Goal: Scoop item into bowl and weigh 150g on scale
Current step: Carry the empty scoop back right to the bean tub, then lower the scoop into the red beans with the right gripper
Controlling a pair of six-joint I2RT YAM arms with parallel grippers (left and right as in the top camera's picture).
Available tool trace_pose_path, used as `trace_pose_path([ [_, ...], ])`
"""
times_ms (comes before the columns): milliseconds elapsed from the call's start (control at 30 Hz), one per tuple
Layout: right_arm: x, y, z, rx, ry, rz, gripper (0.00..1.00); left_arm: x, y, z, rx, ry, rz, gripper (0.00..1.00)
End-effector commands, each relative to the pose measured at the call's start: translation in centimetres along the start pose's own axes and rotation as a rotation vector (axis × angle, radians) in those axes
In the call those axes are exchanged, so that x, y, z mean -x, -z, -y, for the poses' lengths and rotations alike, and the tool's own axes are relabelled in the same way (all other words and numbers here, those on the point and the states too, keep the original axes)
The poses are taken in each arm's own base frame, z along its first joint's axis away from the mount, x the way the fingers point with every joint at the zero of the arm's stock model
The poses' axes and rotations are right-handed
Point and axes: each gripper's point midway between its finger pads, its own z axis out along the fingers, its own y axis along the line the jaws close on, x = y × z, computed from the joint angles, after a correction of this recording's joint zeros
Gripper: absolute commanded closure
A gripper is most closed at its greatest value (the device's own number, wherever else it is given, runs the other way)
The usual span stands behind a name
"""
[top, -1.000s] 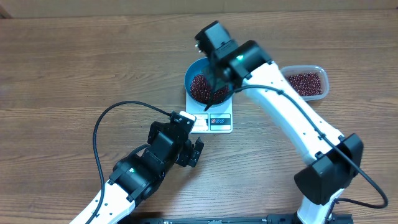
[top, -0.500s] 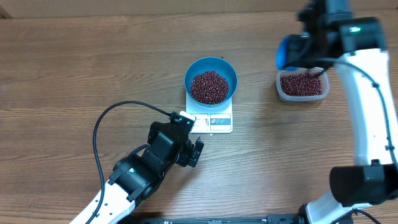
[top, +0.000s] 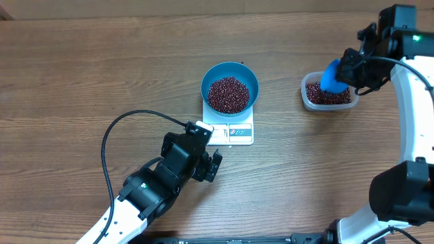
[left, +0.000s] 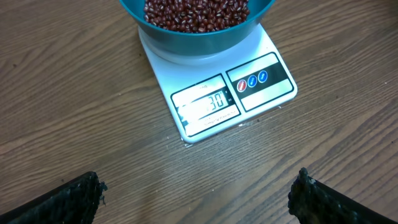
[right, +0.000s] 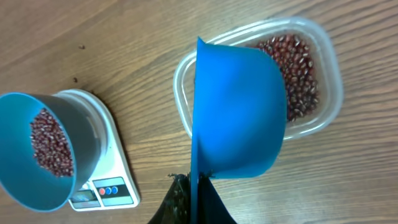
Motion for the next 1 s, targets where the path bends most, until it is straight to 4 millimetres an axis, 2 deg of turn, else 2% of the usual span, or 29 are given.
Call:
trace_pose_path([
  [0, 0.2, -0.7, 0.2, 0.012, -0.009, 0.004, 0.96, -0.4, -0.2, -0.1, 0.015, 0.010, -0.009, 0.00],
  [267, 0.6, -1.5, 1.7, 0.012, -0.068, 0.000, 0.96, -0.4, -0.2, -0.1, 0.015, 0.010, -0.009, 0.00],
  [967, 0.5, -6.6, 2.9, -0.004, -0.094, -0.100, 0.96, -0.4, -0.2, -0.1, 0.015, 0.010, -0.009, 0.00],
])
